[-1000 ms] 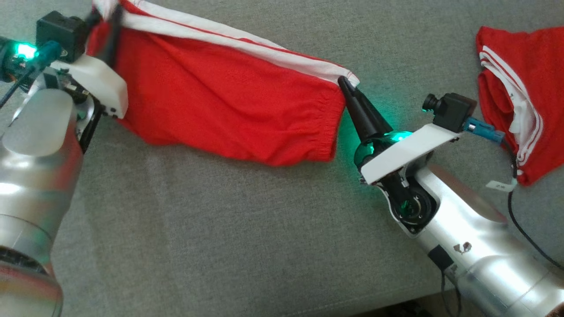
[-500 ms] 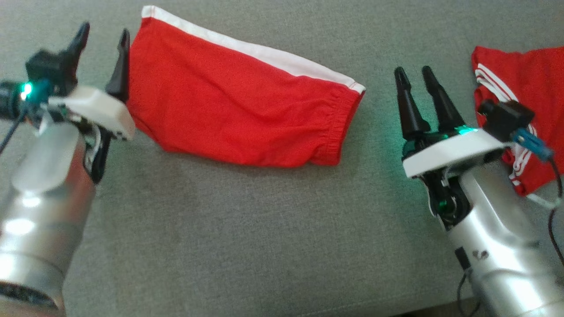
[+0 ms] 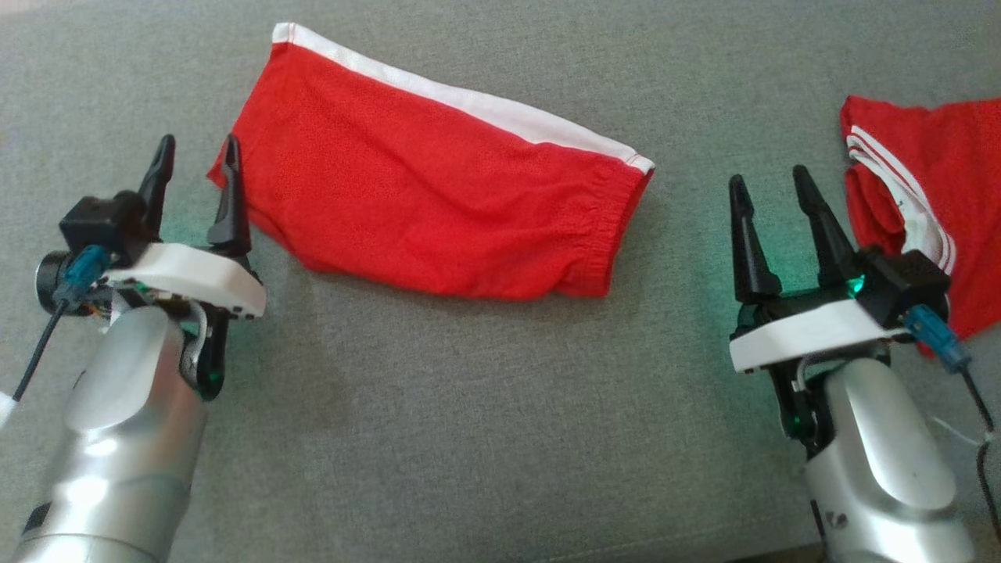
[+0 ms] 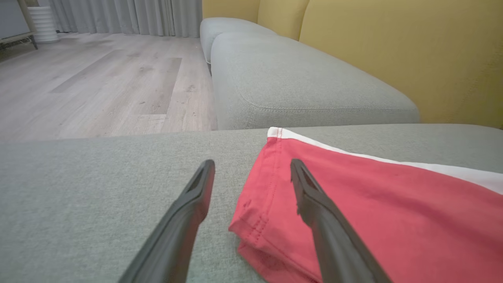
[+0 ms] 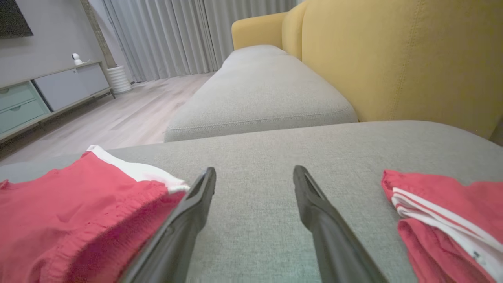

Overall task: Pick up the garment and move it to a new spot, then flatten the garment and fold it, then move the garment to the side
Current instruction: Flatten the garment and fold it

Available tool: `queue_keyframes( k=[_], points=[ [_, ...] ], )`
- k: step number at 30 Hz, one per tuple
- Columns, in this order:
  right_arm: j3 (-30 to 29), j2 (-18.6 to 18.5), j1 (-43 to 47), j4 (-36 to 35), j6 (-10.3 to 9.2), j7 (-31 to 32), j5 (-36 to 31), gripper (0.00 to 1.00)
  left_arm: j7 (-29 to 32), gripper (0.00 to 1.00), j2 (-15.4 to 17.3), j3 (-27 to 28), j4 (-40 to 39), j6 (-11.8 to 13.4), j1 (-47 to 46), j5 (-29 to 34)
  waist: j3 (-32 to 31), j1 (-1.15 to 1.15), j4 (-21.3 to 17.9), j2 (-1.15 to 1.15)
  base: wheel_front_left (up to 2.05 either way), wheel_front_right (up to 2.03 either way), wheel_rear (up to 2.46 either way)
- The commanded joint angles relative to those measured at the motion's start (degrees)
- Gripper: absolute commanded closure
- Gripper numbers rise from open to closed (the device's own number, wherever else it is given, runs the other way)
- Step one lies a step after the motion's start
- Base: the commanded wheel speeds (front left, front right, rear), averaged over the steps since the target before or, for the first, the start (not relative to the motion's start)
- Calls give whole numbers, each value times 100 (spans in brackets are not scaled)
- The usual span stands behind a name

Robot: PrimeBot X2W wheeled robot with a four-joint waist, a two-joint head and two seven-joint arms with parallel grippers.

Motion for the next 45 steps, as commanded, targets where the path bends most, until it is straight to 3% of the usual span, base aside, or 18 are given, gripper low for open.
queue_keyframes(
  k=[1, 12, 24, 25, 26, 27, 35, 45],
  points=[
    [23, 79, 81, -209, -4, -61, -104, 0, -53, 0, 125, 386, -88, -53, -78, 95, 63, 1, -24, 0, 0, 0, 0],
    [-40, 90, 167, -227, -4, -61, -187, 0, -53, 0, -154, 605, 499, -304, -108, 313, 194, 1, -119, 0, 0, 0, 0],
    [-57, 91, 95, -267, -4, -61, -200, 0, -53, 0, -255, 581, 1630, -321, -458, 454, 243, 1, -176, 0, 0, 0, 0],
    [-59, 91, 95, -265, -4, -61, -206, 0, -53, 23, -277, 554, 1725, -322, -476, 475, 236, 1, -170, 0, 0, 0, 0],
    [-65, 91, 96, -258, -4, -61, -201, 0, -53, 88, -294, 524, 1798, -323, -498, 497, 227, 1, -163, 0, 0, 0, 0],
    [-70, 91, 98, -251, -4, -61, -202, 0, -53, 100, -311, 504, 1845, -324, -515, 512, 210, 1, -148, 0, 0, 0, 0],
    [-142, 91, 283, -64, -4, -61, -213, 0, -53, 100, -440, 636, 1549, -308, -116, 529, -342, 1, 156, 0, 0, 0, 0],
    [-122, 92, 728, 188, -4, -61, -107, 0, -53, 100, -743, 1194, 685, -23, 1293, 602, -1176, 1, 656, 0, 0, 0, 0]
  ],
)
